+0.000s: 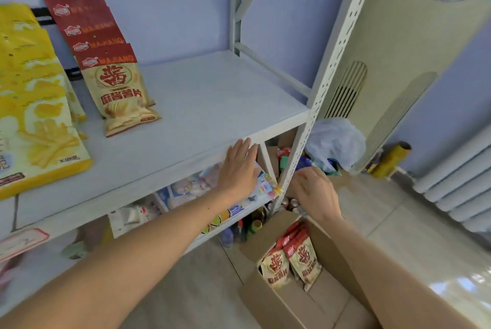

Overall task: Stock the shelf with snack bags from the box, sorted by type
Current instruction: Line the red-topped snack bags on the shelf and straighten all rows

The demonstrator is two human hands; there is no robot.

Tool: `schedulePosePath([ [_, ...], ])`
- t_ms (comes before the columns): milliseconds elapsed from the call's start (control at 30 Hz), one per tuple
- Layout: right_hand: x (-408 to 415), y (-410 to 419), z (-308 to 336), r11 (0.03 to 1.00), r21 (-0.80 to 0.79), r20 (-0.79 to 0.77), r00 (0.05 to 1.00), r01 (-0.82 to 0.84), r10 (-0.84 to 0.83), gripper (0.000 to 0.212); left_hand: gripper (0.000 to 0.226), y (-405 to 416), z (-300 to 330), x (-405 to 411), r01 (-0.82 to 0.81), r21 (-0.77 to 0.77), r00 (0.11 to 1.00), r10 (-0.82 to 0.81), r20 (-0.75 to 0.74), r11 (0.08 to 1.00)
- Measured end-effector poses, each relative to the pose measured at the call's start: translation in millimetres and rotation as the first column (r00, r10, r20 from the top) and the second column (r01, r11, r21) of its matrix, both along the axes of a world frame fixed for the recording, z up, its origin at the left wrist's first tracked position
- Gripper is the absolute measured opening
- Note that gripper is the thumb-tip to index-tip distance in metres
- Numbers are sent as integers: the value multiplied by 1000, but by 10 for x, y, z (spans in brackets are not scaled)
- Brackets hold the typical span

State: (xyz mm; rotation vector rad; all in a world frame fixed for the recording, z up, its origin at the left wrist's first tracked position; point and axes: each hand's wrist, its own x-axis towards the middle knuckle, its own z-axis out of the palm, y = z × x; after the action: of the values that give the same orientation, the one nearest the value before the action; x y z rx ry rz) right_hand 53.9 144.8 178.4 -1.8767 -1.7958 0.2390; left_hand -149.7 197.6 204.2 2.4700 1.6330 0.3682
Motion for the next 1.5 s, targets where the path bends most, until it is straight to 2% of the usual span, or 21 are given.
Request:
schedulePosePath([
  [167, 626, -382, -415, 995, -91, -34, 998, 50, -53, 20, 61, -373, -531, 587, 38, -80, 999, -39, -9, 996],
  [400, 1374, -611, -1074, 966, -258, 3, 1000, -18, 20, 22, 60, -820, -1340, 1247, -71, -286, 997, 60, -49, 956],
  [600, 1649, -542, -1919, 914, -388, -25, 993, -115, 114, 22, 40, -1040, -2231, 1497, -178, -435, 983, 176, -44, 883],
  [733, 1793, -567, -2663, 875, -474, -30, 995, -98, 95, 25, 33, -1063, -2880, 1647, -199, -503, 980, 179, -89, 841],
  [833, 1909, -551, -3184, 829, -557, -14, 998, -54, 56, 35, 28, -1035, -3341, 1773, -225, -531, 974, 167, -156, 817],
  [1100, 2074, -410, -4295, 725, -688, -6, 1000, -14, 14, 72, 39, -897, -4435, 2133, -240, -630, 969, 216, -116, 739],
  [1300, 2070, -258, -4876, 656, -750, -91, 996, -81, 18, 100, 32, -790, -4903, 2298, -303, -636, 952, 263, -159, 710],
  [1500, 2041, -131, -5187, 655, -750, -138, 990, -93, -17, 114, 26, -700, -5194, 2303, -348, -676, 909, 411, -73, 649],
])
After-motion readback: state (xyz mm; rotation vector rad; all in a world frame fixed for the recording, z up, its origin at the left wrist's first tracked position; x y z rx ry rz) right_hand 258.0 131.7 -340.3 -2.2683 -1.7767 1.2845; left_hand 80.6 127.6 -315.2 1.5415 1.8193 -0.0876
